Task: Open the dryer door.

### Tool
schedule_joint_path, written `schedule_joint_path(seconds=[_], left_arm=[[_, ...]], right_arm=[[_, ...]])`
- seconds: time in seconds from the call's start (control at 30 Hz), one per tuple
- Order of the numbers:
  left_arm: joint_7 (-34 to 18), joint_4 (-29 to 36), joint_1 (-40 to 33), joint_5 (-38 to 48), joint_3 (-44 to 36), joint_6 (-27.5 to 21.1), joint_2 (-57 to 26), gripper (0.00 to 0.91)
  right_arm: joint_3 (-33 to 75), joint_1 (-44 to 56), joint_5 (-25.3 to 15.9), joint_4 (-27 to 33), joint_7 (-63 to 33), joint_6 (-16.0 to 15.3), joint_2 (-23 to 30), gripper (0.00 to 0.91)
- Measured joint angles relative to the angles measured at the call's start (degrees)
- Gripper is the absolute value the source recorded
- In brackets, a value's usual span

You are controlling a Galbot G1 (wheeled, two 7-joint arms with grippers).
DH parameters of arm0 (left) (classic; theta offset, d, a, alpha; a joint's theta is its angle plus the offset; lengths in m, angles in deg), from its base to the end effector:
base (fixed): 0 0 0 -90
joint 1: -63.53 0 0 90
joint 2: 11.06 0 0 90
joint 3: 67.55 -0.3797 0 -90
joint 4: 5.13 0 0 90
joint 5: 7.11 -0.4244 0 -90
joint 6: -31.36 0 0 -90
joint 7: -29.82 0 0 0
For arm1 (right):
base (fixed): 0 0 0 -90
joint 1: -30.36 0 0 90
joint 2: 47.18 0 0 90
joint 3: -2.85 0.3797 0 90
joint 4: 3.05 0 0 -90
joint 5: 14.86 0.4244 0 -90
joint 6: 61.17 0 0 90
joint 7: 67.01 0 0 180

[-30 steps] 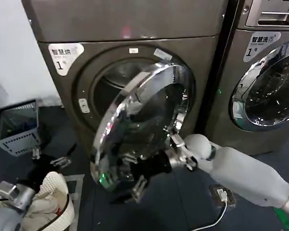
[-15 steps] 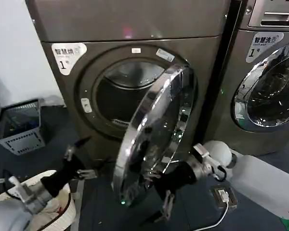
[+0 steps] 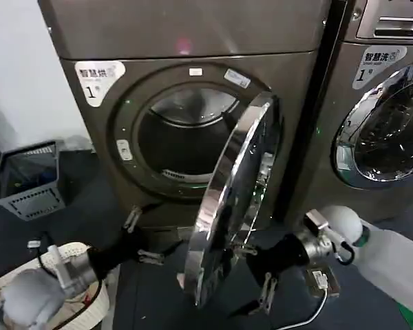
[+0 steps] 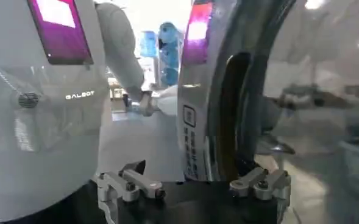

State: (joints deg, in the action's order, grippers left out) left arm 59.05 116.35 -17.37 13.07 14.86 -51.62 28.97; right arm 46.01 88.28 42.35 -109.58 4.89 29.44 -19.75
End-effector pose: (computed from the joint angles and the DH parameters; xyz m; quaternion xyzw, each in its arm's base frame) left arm 0.3324 0.0903 -0.1933 0.4663 0.8457 0.2341 0.1125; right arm 0.4391 -0.0931 -0.1765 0.8037 -0.5908 0.0529 0.0470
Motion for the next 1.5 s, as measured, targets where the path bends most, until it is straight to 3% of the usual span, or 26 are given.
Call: schedule_joint_path(seconds=[0.23, 0.43, 0.63, 0.87, 1.2, 1.5], left_arm=[[-0.1, -0.1, -5.2, 0.2, -5.2, -0.2, 0.1, 0.907], [0.0, 0.5, -8.5, 0.2, -8.9, -0.4, 1.0, 0.907], [-0.1, 0.5, -11.0, -0.3, -12.3, -0.6, 2.4, 0.907], [-0.2, 0.2, -13.6, -0.8, -15.5, -0.6, 4.0, 0.907], [-0.7, -1.2, -16.7, -2.1, -20.0, -1.1, 7.3, 0.907], [-2.9, -3.4, -21.4, -3.6, -25.6, -1.4, 11.2, 0.907]], right_arm=[[12.5, 10.7, -0.2, 1.1, 1.2, 1.6, -3.8, 0.907], [27.2, 23.6, -3.5, 3.4, 1.0, 4.3, -6.3, 0.907], [38.5, 33.1, -5.7, 8.7, -1.4, 7.2, -7.0, 0.907], [44.0, 37.6, -8.3, 18.2, -6.7, 10.9, -7.1, 0.907], [56.9, 46.7, -13.9, 32.1, -17.9, 12.7, -4.0, 0.907], [77.7, 61.5, -22.4, 35.4, -30.5, 12.4, 2.1, 0.907]])
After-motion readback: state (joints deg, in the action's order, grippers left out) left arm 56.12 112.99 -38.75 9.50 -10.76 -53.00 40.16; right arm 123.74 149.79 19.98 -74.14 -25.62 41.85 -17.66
